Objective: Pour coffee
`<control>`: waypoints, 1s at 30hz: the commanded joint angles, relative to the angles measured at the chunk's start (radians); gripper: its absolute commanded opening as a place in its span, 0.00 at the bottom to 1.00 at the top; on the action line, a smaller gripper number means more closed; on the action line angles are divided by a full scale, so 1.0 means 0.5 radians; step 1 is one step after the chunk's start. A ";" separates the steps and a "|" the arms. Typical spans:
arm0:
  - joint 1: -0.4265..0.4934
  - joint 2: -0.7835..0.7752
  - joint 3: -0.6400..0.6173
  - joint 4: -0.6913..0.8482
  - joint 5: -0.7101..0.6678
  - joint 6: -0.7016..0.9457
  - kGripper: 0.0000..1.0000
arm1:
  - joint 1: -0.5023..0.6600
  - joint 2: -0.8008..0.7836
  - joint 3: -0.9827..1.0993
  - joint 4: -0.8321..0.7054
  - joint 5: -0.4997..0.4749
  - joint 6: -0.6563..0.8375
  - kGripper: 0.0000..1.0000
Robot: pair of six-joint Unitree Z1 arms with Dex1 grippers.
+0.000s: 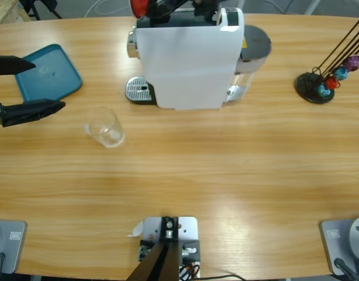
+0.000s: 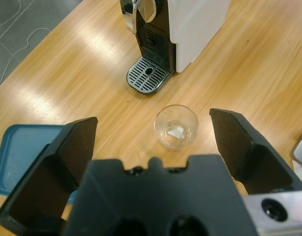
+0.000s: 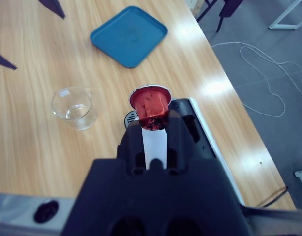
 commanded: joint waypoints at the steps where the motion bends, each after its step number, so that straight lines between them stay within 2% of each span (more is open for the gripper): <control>1: 0.015 0.042 0.087 -0.005 -0.028 -0.035 0.99 | 0.018 0.205 -0.102 0.002 -0.097 -0.013 0.00; 9: 0.015 0.062 0.090 -0.016 -0.031 -0.041 0.99 | -0.019 0.140 -0.067 0.023 -0.176 -0.026 0.00; 19: 0.031 0.068 0.093 -0.017 -0.028 -0.038 0.99 | -0.076 0.139 0.079 -0.004 -0.184 -0.017 0.00; 30: 0.031 0.088 0.093 -0.017 -0.031 -0.041 0.99 | -0.120 0.164 0.056 -0.022 -0.177 -0.015 0.00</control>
